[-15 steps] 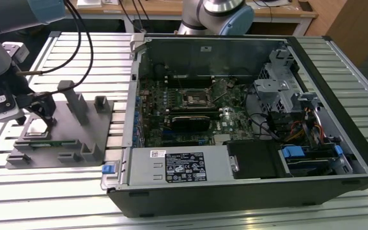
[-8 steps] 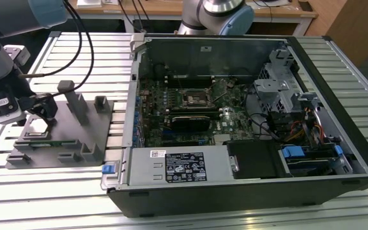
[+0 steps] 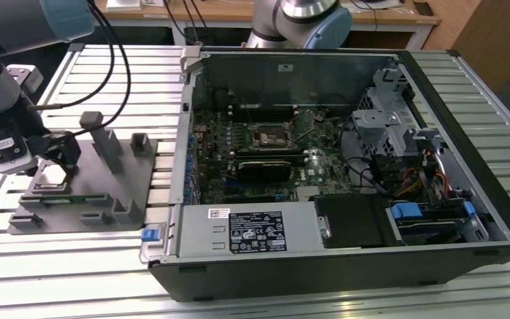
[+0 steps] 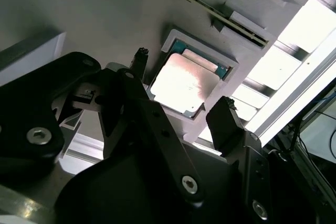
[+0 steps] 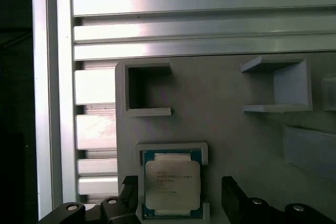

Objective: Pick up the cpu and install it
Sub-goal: 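Pick up the cpu and move it towards the insertion slot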

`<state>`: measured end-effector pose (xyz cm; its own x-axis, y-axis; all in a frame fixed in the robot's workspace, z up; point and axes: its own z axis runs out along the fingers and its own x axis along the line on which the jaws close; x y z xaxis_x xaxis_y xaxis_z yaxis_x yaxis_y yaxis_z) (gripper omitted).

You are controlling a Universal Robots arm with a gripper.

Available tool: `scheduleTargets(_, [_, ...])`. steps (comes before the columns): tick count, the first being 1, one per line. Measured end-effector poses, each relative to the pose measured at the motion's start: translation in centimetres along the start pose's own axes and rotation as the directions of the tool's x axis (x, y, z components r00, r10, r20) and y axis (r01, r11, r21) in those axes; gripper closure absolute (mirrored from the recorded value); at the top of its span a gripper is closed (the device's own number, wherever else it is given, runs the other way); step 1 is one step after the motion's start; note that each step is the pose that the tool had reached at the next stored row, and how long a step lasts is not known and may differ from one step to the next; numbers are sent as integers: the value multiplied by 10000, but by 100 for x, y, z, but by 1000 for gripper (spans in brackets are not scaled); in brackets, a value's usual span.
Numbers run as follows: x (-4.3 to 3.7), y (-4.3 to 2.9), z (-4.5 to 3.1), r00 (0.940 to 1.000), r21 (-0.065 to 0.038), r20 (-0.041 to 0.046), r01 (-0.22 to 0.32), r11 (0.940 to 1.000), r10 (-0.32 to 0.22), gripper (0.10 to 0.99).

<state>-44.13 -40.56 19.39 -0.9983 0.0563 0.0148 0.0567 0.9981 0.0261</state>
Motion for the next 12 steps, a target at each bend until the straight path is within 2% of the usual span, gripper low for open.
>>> scheduleTargets(12, [15,-2,52,10000,0,1,1,10000,-1,353])
